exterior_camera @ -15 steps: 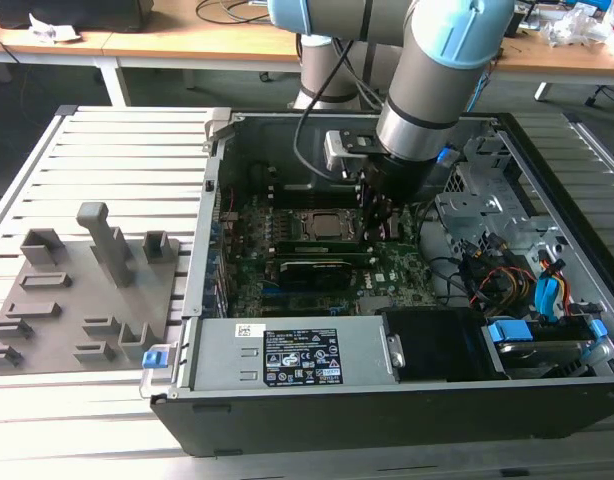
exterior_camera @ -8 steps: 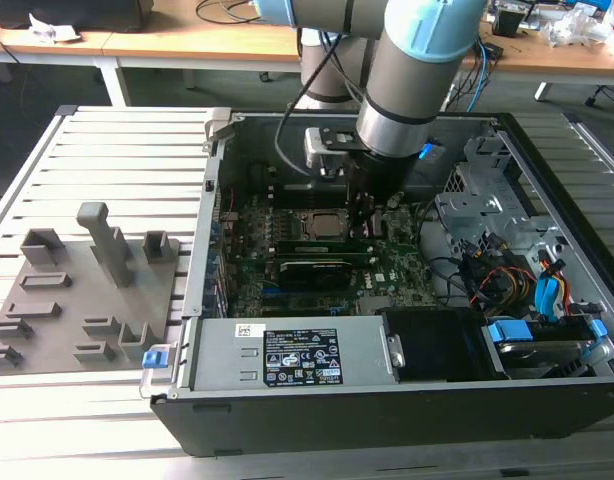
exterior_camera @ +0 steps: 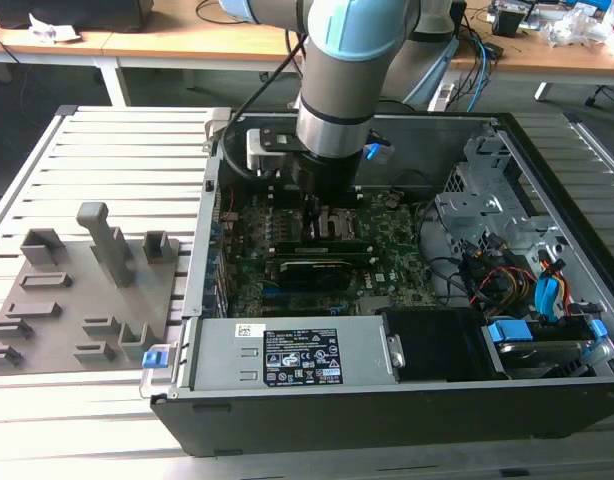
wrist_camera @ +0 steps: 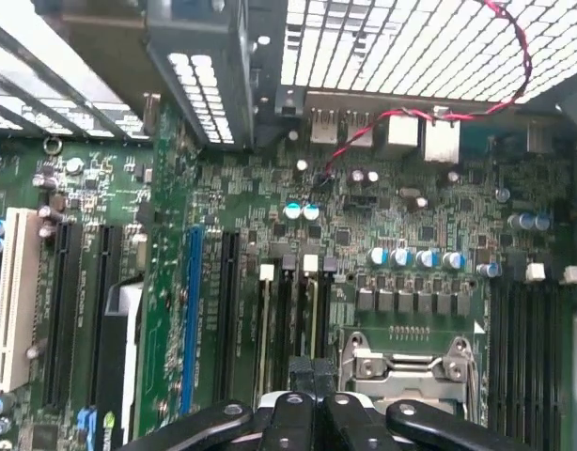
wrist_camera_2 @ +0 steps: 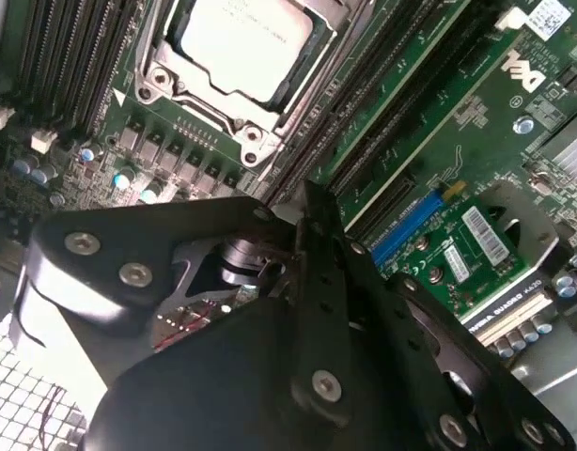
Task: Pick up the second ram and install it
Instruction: 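Press down the second ram until it locks into place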
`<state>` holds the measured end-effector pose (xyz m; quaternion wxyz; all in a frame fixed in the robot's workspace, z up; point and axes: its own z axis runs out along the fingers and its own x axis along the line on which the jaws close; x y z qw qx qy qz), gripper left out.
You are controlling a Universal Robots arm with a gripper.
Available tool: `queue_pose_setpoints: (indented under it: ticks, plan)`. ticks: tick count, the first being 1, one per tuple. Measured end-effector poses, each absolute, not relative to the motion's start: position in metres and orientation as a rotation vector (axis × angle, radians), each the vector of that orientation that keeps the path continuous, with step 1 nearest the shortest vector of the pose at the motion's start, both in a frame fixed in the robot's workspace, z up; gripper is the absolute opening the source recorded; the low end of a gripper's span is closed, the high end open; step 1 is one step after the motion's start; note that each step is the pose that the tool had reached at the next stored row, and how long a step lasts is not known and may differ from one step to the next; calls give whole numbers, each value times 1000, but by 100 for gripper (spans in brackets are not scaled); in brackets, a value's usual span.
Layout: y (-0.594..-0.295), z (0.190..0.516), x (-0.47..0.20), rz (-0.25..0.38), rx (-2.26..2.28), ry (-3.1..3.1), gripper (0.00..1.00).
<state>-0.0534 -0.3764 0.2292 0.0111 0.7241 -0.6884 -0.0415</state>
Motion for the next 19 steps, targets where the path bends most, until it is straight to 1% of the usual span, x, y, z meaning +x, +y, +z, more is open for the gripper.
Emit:
queue_pose_setpoints:
  ticks: [3,6,10,19]
  plan:
    - [-375,226,-54,-131,2260,-2149,11]
    - [-374,241,-54,-131,2261,-2149,11]
    - [-374,241,-56,-132,2261,-2149,11]
    - [-374,226,-71,-133,2261,-2149,11]
